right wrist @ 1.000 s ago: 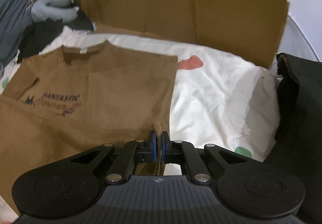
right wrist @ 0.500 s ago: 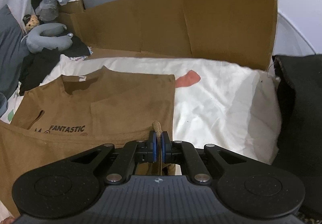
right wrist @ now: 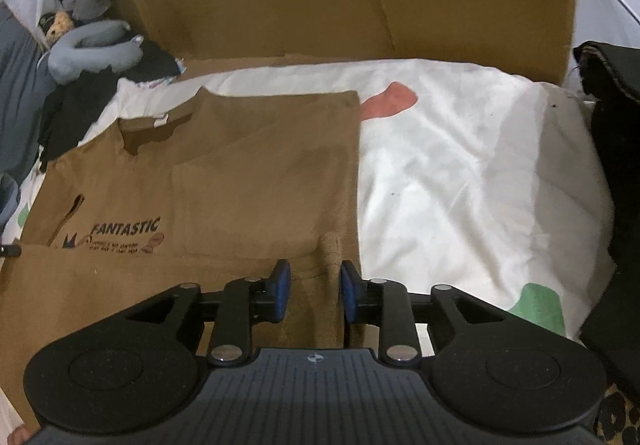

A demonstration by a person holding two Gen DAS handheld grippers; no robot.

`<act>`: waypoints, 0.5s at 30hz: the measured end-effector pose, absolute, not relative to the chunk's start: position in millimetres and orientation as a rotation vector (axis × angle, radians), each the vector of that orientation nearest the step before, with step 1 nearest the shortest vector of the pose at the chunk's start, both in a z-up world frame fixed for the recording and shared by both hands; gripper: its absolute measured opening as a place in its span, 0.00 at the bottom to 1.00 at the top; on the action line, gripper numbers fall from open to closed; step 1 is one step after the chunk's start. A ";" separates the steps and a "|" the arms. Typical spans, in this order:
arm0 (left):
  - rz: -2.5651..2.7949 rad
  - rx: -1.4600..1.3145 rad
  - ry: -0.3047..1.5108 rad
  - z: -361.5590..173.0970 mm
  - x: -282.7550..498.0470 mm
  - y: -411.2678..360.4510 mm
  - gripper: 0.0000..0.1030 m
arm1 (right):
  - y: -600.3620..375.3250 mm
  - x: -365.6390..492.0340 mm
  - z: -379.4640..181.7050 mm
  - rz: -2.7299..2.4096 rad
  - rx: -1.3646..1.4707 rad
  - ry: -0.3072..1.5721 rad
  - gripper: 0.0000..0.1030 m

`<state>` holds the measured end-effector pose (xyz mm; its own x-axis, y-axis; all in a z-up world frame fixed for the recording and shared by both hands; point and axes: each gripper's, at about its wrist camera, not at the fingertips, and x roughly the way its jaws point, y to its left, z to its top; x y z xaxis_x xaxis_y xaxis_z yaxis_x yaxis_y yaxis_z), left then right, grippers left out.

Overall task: Fold clothes
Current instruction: 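Lift the pinched hem edge up with both grippers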

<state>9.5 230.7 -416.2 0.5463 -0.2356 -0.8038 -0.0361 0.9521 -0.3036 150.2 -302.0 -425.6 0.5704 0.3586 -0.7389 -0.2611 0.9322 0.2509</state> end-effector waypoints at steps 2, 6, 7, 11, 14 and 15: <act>-0.128 -0.322 0.991 -417.3 10.7 232.2 0.18 | -299.8 151.6 -427.8 0.373 0.109 0.902 0.27; -0.139 -0.384 0.995 -419.4 12.5 239.3 0.18 | -301.0 155.0 -431.1 0.388 0.114 0.914 0.27; -0.141 -0.388 0.995 -419.6 12.3 239.9 0.17 | -301.9 155.9 -431.2 0.390 0.121 0.916 0.27; -0.140 -0.382 1.003 -420.2 12.2 240.2 0.05 | -305.4 157.9 -430.1 0.390 0.129 0.918 0.03; -0.126 -0.368 0.976 -412.1 7.1 239.6 0.05 | -307.5 154.6 -423.2 0.390 0.130 0.902 0.02; -0.124 -0.365 0.967 -408.5 4.2 239.7 0.05 | -308.2 153.2 -420.3 0.390 0.131 0.895 0.02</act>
<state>4.2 239.7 -408.5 0.5661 -0.2641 -0.7809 -0.0585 0.9320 -0.3576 153.2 -308.2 -420.3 0.5607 0.3844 -0.7334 -0.2760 0.9218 0.2722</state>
